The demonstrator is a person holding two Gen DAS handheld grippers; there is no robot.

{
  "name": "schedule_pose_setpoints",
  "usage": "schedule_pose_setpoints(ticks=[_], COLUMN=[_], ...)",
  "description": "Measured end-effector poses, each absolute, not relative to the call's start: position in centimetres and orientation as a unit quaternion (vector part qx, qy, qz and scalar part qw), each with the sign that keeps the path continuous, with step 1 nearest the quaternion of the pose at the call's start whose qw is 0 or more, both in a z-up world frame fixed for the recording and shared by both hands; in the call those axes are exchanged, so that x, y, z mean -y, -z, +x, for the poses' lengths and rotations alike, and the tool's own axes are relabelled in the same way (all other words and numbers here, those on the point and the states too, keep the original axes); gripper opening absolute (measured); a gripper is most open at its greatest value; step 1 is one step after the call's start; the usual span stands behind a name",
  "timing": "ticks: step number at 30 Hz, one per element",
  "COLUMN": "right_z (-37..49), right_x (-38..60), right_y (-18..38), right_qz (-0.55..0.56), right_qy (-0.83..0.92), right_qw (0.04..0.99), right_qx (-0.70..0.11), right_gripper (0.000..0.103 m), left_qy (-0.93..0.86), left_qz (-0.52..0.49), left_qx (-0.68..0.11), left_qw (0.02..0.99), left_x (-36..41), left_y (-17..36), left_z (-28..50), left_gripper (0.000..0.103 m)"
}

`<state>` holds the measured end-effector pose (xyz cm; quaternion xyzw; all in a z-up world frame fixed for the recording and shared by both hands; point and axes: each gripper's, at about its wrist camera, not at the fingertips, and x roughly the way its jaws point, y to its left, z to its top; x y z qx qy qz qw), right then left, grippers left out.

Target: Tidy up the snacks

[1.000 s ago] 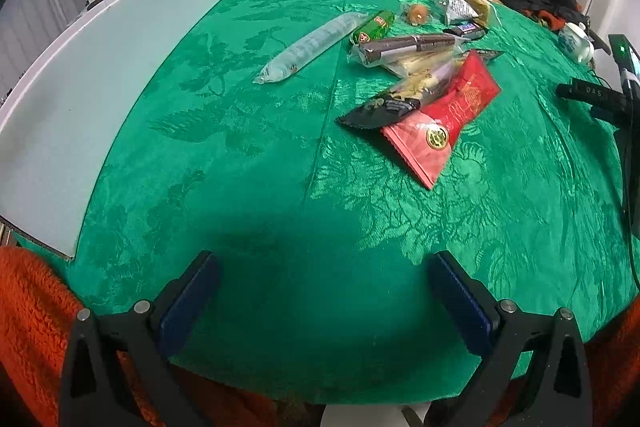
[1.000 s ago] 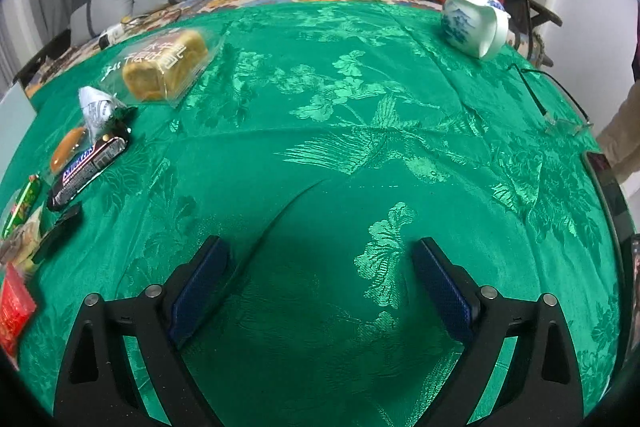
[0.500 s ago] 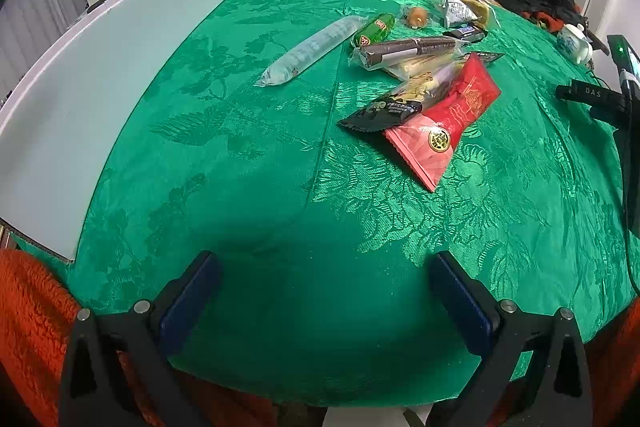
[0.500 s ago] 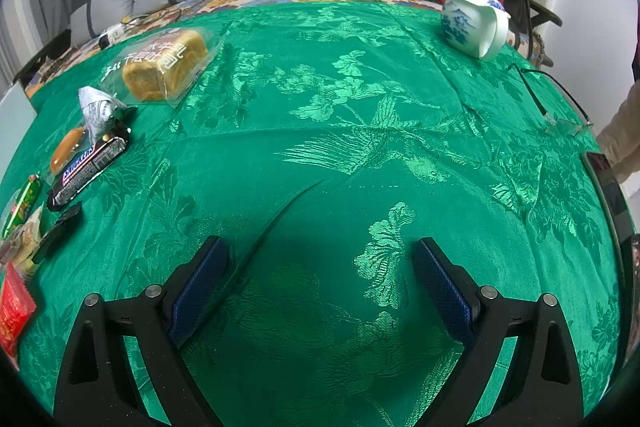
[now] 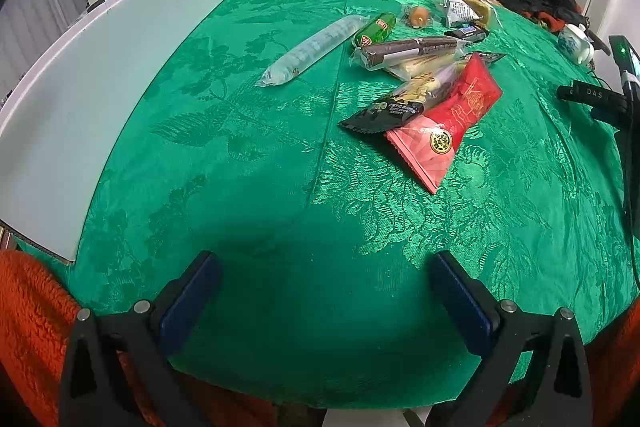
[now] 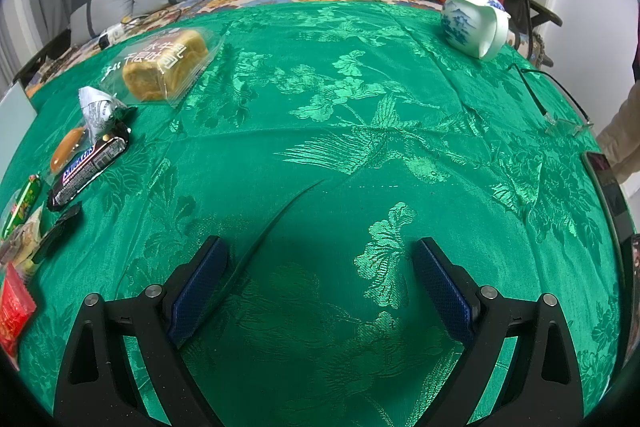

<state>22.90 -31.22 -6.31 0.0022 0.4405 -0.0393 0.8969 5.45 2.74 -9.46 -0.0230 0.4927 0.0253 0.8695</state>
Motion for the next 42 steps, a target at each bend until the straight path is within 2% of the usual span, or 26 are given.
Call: schedule_pose_setpoints(ticks=[42], right_z=[22.9], right_x=[31.26], right_y=[6.3], right_qz=[0.003], right_qy=[0.039], right_qw=[0.897], right_qx=[-0.441], right_gripper=[0.097], left_qy=[-0.028], left_qz=[-0.025], left_qx=[-0.496], left_qw=[0.867], left_x=[-2.88], left_y=[9.4], left_z=[5.1], left_gripper=[0.103])
